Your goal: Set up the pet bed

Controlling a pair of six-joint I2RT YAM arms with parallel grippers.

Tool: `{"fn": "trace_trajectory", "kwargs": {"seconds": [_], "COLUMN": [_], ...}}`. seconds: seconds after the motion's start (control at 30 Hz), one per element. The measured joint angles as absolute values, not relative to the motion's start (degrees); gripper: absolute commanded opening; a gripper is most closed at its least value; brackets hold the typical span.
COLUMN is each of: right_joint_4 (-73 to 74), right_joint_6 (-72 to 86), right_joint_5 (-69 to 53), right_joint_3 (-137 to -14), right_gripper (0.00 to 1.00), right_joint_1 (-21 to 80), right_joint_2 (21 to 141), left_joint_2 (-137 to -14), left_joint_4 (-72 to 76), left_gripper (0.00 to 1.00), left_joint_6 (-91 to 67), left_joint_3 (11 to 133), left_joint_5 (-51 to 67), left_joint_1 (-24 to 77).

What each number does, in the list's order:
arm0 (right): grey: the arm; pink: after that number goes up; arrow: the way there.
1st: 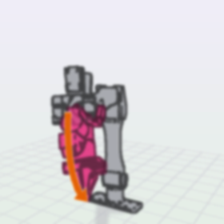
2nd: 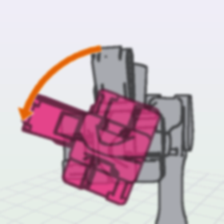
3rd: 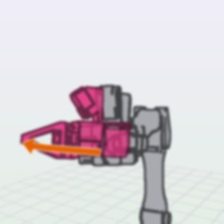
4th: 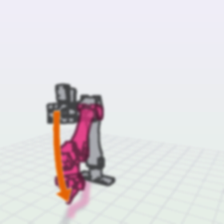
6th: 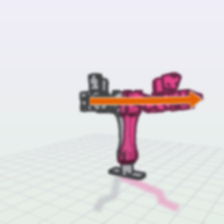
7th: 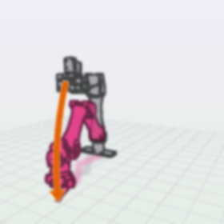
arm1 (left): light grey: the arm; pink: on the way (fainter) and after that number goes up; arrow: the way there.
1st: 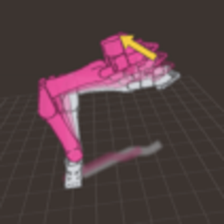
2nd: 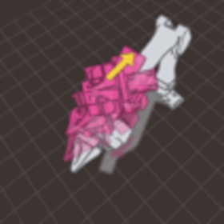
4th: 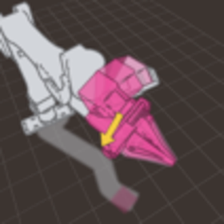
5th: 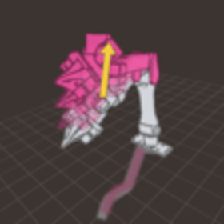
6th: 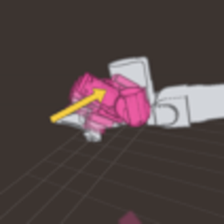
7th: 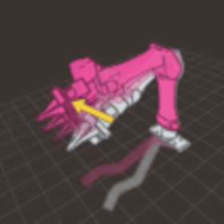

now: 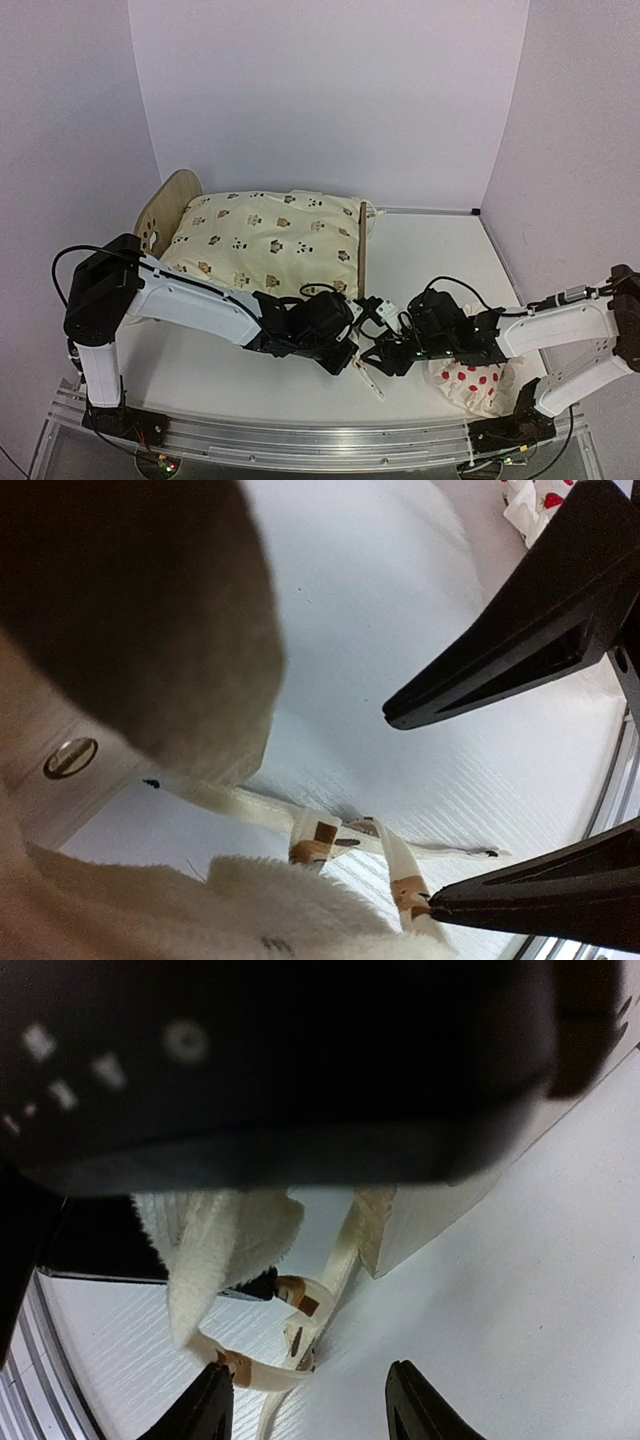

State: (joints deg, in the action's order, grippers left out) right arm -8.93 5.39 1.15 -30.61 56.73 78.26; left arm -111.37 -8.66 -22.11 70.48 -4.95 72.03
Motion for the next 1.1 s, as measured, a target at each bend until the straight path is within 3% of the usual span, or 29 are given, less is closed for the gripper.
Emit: {"fn": "trace_trajectory", "kwargs": {"seconds": [1.1], "right_joint_4": [-37.92], "right_joint_6": [7.91], "right_joint_5": [-7.22], "right_joint_3": [-20.56], "right_gripper": [0.5], "right_joint_1": [49.4], "right_joint_2": [87.02], "left_joint_2": [-108.68], "left_joint_4": [0.71], "left_gripper": [0.0], "left_joint_6": [-21.21], "left_joint_3": [64.73], "left_joint_5": [-0.99], "left_joint_1": [71.13]}}
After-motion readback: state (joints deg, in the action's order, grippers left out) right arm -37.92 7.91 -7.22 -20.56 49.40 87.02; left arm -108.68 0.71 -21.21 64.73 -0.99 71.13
